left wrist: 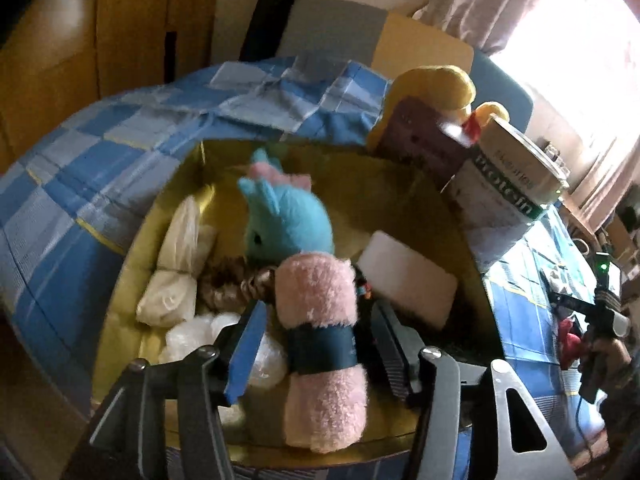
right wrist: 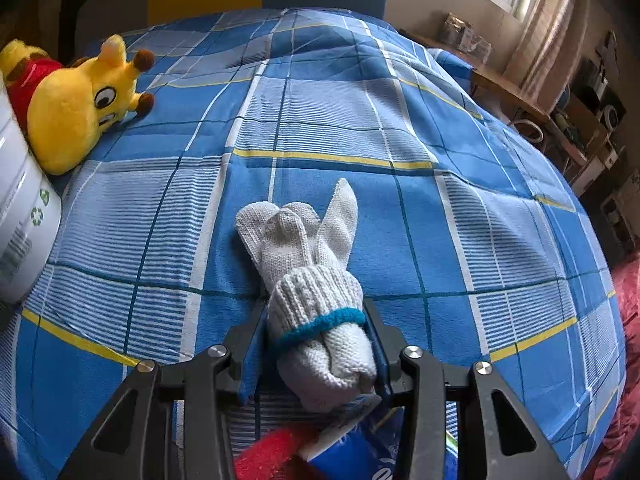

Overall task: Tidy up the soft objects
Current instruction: 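Lower the pink towel roll into the gold tray and open the left gripper, then carry the white knit glove into the tray with the right gripper and release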

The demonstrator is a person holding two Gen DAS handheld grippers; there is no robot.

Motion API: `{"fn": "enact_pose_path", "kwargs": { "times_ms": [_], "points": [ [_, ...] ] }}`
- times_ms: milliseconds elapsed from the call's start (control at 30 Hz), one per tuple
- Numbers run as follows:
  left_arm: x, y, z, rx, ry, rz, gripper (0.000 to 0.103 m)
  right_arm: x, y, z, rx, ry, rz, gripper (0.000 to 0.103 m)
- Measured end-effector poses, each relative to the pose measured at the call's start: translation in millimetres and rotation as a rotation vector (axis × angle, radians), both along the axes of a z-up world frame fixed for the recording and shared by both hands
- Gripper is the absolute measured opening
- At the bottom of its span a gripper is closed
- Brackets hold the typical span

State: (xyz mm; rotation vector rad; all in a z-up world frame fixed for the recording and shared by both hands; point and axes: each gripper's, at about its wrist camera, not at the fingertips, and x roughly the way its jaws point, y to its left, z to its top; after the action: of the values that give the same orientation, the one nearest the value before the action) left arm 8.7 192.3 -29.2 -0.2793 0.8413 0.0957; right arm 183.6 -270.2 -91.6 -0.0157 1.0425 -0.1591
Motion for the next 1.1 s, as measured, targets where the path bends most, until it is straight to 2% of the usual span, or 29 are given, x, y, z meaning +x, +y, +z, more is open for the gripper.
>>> {"fn": "enact_pose_path", "kwargs": {
  "times_ms": [167,233,333,633,767,900,1000,1100],
  "points": [
    [-4,-9,17,0.078,-0.050,-0.064,0.060,16,-5,9,0.053,0.051,-0.053,0.037],
    [-4,-10,19,0.084,-0.061,-0.077,0.061,30,-5,22,0.103,0.050,-0.071,0.036],
    [-6,-11,20,0.068,-0.065,-0.093,0.061,55,10,51,0.123,0.020,-0.066,0.036],
    [-15,-2,27,0.055,-0.082,-0.084,0.062,141,110,155,0.116,-0.109,0.041,0.036],
    [-19,5,30,0.058,-0.092,-0.062,0.064,166,161,184,0.156,-0.138,0.080,0.036],
    [-20,15,29,0.060,-0.083,-0.023,0.064,163,233,205,0.190,-0.177,0.285,0.036],
    [-20,23,29,0.062,-0.071,0.018,0.065,139,283,207,0.215,-0.186,0.482,0.036],
    [-23,31,29,0.074,-0.074,0.065,0.069,99,326,195,0.194,-0.169,0.669,0.036]
  ]
}}
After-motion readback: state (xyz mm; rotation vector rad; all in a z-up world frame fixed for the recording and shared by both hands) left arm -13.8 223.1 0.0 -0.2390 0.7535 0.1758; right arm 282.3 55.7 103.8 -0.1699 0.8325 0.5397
